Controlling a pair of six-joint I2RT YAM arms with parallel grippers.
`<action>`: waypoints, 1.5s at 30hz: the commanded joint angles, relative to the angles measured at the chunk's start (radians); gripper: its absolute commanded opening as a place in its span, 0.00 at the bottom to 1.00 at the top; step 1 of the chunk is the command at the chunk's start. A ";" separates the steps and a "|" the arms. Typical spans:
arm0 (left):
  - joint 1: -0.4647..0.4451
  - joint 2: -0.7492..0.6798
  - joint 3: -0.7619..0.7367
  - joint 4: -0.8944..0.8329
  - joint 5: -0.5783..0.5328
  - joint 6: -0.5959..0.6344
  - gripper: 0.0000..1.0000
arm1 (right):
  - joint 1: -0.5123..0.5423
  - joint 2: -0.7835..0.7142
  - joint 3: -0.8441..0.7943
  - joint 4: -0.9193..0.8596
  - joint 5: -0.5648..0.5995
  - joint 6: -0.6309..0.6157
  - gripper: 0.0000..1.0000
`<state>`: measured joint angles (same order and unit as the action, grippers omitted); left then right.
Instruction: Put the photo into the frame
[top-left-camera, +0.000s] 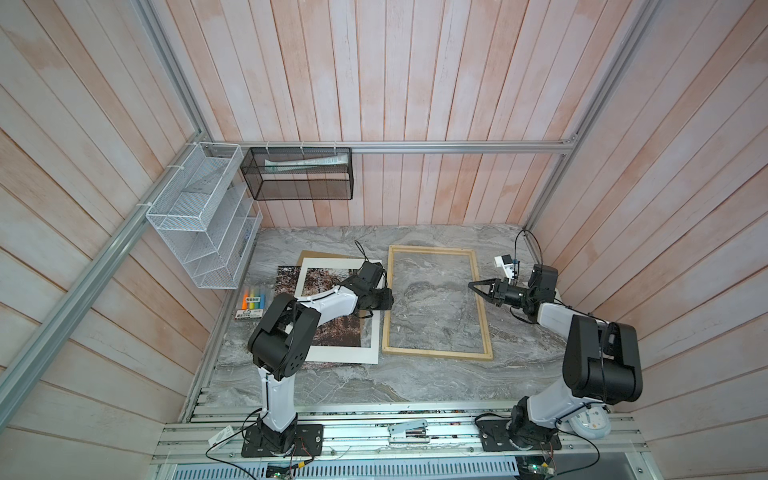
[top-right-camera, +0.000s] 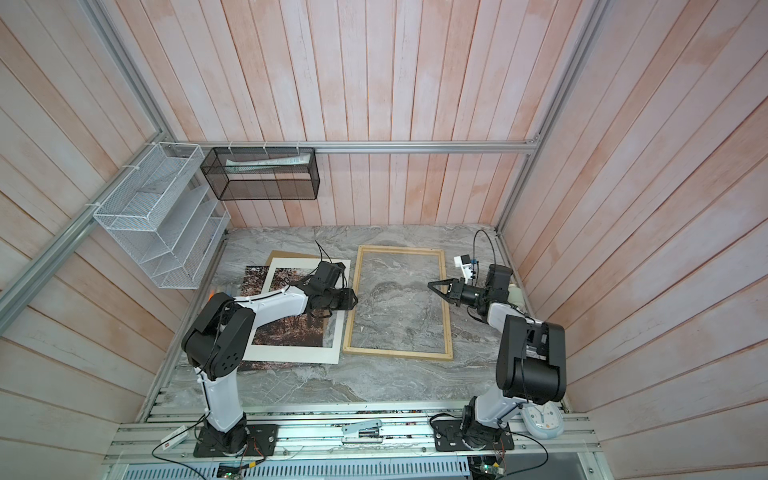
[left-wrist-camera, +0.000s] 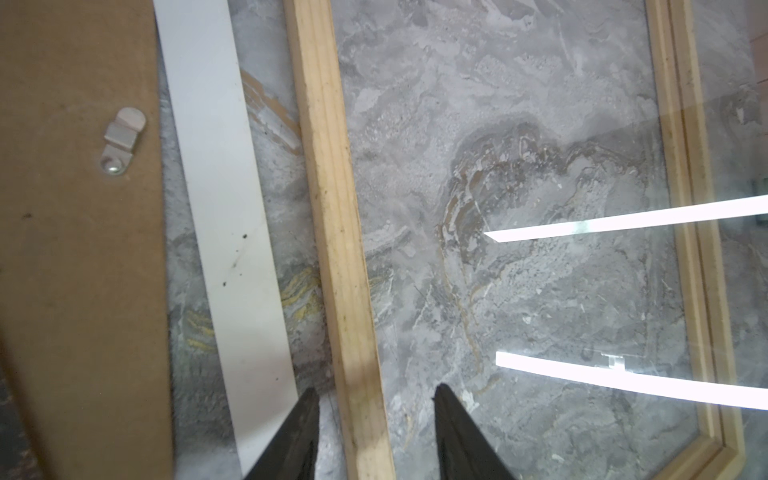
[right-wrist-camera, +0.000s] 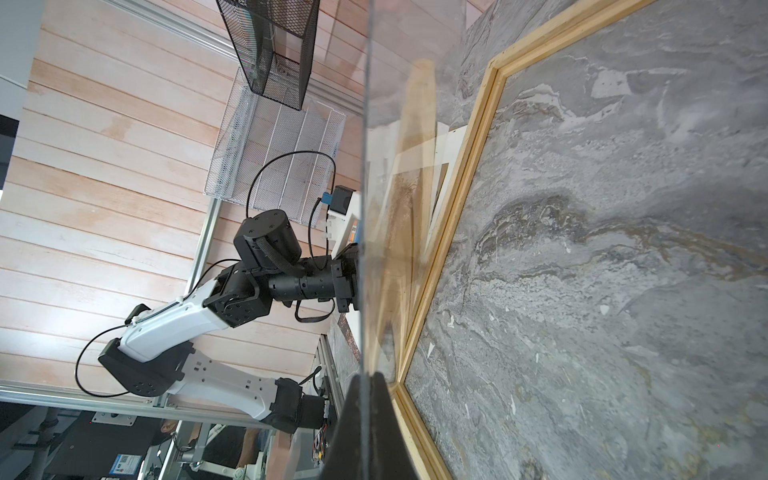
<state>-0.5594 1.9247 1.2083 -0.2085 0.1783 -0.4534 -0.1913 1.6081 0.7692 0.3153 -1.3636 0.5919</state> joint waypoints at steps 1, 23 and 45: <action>-0.007 -0.007 -0.015 0.019 -0.001 -0.004 0.47 | 0.006 0.002 -0.011 0.041 -0.034 -0.005 0.00; -0.006 0.008 -0.010 0.018 0.010 -0.004 0.47 | 0.007 0.073 -0.029 0.013 -0.003 -0.053 0.00; -0.018 0.020 -0.015 0.023 0.038 -0.007 0.42 | 0.008 0.169 0.004 -0.015 -0.017 -0.122 0.00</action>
<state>-0.5629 1.9263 1.2057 -0.2104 0.1741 -0.4572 -0.1993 1.7596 0.7509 0.3164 -1.3361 0.5133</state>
